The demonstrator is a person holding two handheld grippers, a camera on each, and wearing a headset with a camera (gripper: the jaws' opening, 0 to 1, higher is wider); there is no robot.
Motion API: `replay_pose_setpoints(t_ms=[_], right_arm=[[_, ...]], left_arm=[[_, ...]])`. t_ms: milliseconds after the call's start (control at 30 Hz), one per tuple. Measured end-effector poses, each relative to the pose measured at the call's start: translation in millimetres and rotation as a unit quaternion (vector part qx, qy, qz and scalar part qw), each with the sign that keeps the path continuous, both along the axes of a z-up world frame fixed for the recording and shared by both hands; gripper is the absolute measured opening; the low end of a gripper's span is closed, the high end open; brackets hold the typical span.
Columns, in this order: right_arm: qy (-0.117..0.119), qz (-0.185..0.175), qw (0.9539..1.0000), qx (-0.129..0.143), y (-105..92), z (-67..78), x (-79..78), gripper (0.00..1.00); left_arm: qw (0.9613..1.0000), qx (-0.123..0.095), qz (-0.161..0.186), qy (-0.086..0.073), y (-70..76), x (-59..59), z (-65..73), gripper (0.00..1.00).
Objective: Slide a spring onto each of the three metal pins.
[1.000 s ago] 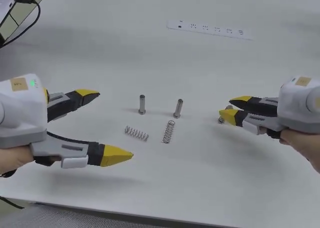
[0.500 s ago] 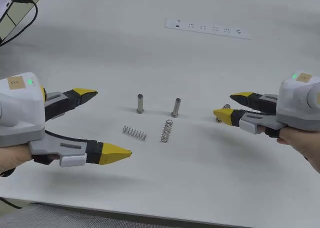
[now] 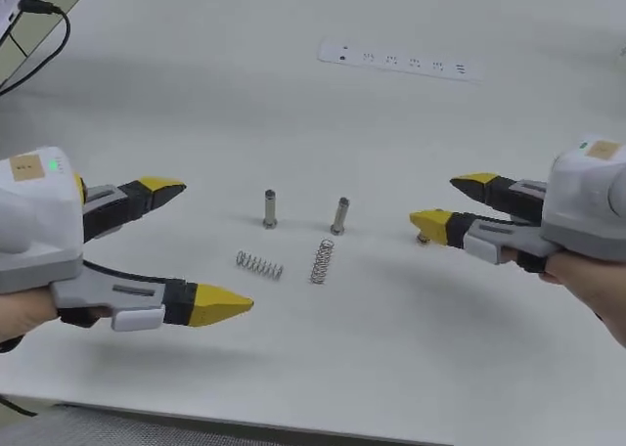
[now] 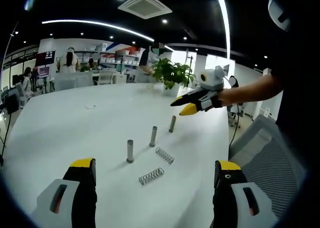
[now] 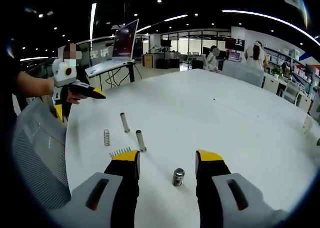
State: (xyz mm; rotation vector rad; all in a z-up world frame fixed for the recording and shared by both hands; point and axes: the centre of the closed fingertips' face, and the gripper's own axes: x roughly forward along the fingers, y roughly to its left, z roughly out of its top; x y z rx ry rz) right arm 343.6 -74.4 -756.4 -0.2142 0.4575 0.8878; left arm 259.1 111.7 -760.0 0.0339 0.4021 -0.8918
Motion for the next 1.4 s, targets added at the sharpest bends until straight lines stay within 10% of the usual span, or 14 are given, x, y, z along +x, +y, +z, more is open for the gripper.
replay_pose_setpoints(t_ms=[833,1400], right_arm=[[0.063,0.033,0.9968,0.036,48.3,30.3,-28.9,0.31],[0.161,0.043,0.9860,0.007,84.0,-23.0,-71.3,0.28]], left_arm=[[0.9999,0.009,0.011,-0.003,7.1,1.2,2.1,0.95],[0.9996,0.012,0.024,0.001,15.2,-0.4,-0.5,0.94]])
